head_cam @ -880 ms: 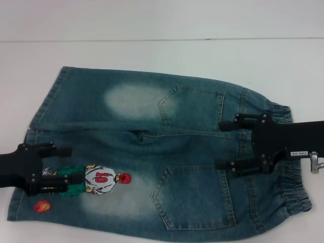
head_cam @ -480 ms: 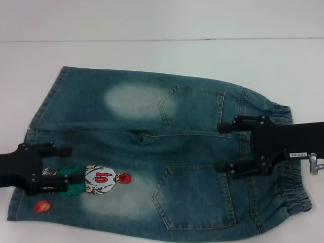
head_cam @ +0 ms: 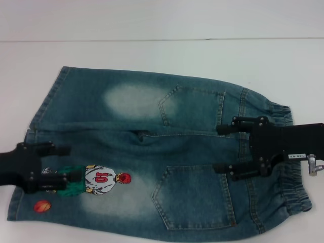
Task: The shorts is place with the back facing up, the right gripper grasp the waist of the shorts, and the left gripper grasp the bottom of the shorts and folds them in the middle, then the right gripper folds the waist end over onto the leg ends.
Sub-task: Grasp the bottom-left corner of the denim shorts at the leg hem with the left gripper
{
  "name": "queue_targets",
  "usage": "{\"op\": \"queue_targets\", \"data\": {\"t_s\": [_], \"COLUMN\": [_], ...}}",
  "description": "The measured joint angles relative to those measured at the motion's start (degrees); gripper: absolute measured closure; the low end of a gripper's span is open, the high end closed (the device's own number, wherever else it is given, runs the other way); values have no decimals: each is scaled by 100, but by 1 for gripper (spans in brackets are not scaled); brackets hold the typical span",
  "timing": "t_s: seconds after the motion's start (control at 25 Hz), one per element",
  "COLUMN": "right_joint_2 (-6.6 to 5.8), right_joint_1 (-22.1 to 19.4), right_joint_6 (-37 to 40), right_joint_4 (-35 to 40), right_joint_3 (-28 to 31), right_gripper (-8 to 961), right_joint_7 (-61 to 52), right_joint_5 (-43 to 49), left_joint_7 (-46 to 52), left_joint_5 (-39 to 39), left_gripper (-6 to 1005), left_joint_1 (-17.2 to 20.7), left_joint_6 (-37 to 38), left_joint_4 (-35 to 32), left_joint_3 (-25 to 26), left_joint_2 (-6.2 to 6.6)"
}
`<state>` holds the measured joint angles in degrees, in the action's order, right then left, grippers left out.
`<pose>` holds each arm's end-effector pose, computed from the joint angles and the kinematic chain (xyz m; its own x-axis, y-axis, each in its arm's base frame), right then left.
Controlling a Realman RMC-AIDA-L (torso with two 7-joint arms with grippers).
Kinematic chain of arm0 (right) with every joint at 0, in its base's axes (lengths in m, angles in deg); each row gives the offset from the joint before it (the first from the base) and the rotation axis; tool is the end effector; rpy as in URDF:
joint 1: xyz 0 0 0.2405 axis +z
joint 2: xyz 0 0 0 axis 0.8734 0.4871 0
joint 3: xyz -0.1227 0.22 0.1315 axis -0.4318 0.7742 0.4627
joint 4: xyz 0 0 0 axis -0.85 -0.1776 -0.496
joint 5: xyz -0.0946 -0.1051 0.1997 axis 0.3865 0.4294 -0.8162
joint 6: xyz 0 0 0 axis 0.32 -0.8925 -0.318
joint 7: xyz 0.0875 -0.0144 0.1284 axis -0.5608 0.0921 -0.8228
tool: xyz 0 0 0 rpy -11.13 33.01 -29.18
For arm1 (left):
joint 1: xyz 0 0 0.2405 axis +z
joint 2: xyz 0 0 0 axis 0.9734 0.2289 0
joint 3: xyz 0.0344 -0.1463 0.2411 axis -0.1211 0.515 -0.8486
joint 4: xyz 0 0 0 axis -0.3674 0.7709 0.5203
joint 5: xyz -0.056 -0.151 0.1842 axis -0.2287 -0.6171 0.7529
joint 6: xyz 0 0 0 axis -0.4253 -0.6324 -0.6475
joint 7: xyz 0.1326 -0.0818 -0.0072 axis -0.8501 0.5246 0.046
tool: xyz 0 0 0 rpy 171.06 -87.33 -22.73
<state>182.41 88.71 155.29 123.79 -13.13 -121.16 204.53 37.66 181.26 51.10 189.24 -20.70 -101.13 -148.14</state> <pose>0.2858 0.3549 -0.0259 0.9202 -0.1175 -0.3735 -0.1773 -0.9755 -0.1299 -0.3613 0.3125 0.0331 0.7828 0.4500 0.4298 0.5358 -0.8387 -0.0977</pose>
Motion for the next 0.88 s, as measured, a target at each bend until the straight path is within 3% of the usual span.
{"op": "queue_targets", "data": {"t_s": [0.36,0.6,0.88], "right_joint_2": [-27,-28,-19], "right_joint_1": [8,3,-8], "right_joint_6": [1,-71,-196], "right_joint_4": [109,244,381], "right_joint_3": [44,20,-81], "right_gripper": [38,38,38], "right_joint_7": [-50,-33,11], "right_joint_5": [0,19,34], "left_joint_7": [1680,3117,3797], "left_joint_5": [56,815,1909], "left_gripper": [175,176,177], "left_joint_1": [202,183,35], "left_joint_6": [137,462,509], "left_joint_4": [-1486,-2379,-2686], "left_joint_3": [-124,-643,-1037], "left_joint_2": [-240,-214,-248]}}
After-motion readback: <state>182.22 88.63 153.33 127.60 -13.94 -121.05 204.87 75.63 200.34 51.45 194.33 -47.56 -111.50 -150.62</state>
